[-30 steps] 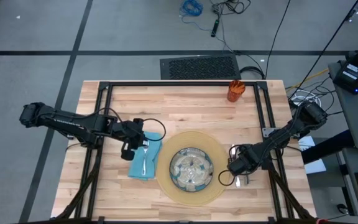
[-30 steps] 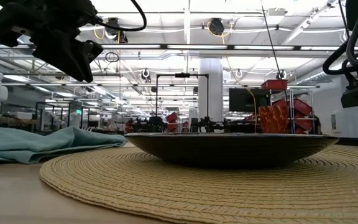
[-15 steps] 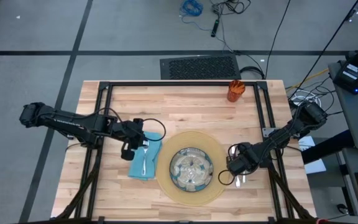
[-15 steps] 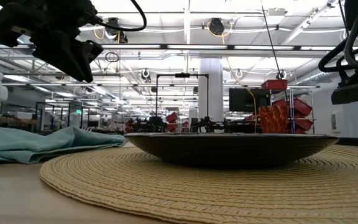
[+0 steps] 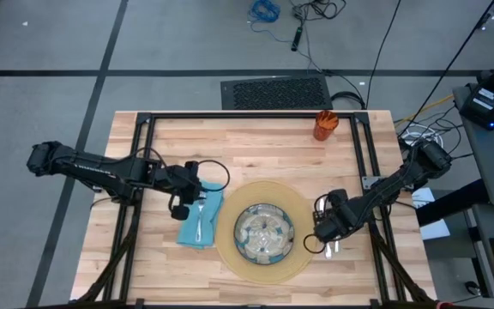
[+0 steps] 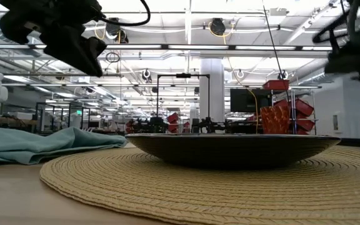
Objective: Set table place
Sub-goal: Put the brown cup to the top right of the brown mat
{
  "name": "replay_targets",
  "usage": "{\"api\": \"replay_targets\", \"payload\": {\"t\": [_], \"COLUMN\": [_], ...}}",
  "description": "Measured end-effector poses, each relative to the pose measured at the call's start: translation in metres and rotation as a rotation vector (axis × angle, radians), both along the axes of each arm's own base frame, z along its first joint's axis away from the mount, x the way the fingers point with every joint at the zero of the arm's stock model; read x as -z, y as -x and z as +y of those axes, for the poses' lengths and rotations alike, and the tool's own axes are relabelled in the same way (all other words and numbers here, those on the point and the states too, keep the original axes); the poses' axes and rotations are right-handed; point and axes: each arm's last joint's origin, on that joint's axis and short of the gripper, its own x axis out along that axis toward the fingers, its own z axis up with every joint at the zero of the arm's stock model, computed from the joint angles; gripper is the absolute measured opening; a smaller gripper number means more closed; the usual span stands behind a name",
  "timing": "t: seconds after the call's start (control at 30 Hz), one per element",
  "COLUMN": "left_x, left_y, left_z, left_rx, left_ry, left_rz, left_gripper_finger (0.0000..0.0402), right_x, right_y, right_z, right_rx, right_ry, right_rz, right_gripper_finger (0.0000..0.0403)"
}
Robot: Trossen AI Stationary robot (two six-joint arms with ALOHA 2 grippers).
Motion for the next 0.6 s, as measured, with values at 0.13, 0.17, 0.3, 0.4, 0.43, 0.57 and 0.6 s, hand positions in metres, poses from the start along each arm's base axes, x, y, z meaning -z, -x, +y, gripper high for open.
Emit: {"api": "replay_targets", "payload": {"t": [0.13, 0.17, 0.3, 0.4, 0.43, 0.57, 0.6], "left_x": [-0.004, -0.005, -0.007, -0.007, -0.007, -0.006, -0.006], "left_y": [-0.004, -0.006, -0.007, -0.007, -0.007, -0.007, -0.007], "left_z": [0.007, 0.01, 0.017, 0.019, 0.02, 0.02, 0.02], "left_rx": [-0.078, -0.091, -0.134, -0.15, -0.151, -0.156, -0.162], "left_ry": [-0.029, -0.03, -0.022, -0.018, -0.018, -0.012, -0.005], "left_rz": [-0.062, -0.076, -0.099, -0.098, -0.098, -0.094, -0.093], "left_gripper_finger": [0.0083, 0.0083, 0.0083, 0.0083, 0.0083, 0.0083, 0.0083], "right_x": [-0.033, -0.039, -0.055, -0.058, -0.059, -0.068, -0.07], "right_y": [-0.007, -0.008, -0.018, -0.031, -0.036, -0.052, -0.054], "right_z": [0.0, 0.0, -0.012, -0.033, -0.042, -0.088, -0.101], "right_rx": [-0.073, -0.09, -0.179, -0.26, -0.283, -0.373, -0.395], "right_ry": [0.112, 0.139, 0.209, 0.254, 0.263, 0.283, 0.283], "right_rz": [-0.018, -0.027, -0.03, -0.018, -0.011, 0.063, 0.085], "right_gripper_finger": [0.0096, 0.0096, 0.0096, 0.0096, 0.0096, 0.0096, 0.0096]}}
